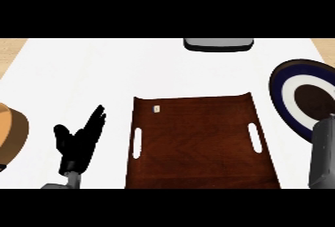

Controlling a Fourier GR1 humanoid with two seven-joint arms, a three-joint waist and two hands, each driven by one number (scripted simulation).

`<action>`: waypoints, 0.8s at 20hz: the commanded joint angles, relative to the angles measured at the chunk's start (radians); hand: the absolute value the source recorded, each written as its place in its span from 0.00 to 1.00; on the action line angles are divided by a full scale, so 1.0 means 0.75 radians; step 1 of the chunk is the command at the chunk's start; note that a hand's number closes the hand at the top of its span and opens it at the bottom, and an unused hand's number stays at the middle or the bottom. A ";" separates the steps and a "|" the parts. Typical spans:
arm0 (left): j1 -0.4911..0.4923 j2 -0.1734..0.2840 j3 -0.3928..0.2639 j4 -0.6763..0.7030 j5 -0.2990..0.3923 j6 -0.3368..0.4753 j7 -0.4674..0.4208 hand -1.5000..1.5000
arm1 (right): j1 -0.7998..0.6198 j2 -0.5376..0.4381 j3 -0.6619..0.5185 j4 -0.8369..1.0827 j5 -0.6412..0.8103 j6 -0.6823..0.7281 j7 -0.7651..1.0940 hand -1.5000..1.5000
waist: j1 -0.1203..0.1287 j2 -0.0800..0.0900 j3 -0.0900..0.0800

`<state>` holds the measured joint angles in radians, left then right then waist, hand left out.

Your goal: Pick the can from the tray and place it in the plate

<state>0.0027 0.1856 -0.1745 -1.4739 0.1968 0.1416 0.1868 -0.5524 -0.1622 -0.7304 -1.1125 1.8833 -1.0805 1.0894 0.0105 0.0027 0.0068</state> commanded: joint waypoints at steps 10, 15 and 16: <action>0.026 -0.036 -0.017 0.072 -0.032 0.002 -0.007 0.50 | 0.022 -0.222 0.178 0.458 -1.040 -0.151 -0.427 0.00 | -0.005 0.001 -0.003; -0.001 -0.017 0.007 0.037 -0.002 -0.013 0.056 0.50 | 0.050 -0.261 0.260 0.342 -1.257 -0.330 -0.652 0.00 | 0.002 0.005 0.000; 0.054 0.004 0.018 0.006 0.013 -0.042 0.017 0.50 | 0.052 -0.303 0.257 0.289 -1.277 -0.343 -0.670 0.00 | 0.006 0.001 -0.001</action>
<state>0.0037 0.1826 -0.1611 -1.4736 0.1933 0.1283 0.1916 -0.5299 -0.3675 -0.5776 -0.8338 1.0459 -1.2075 0.6767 0.0126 0.0004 0.0101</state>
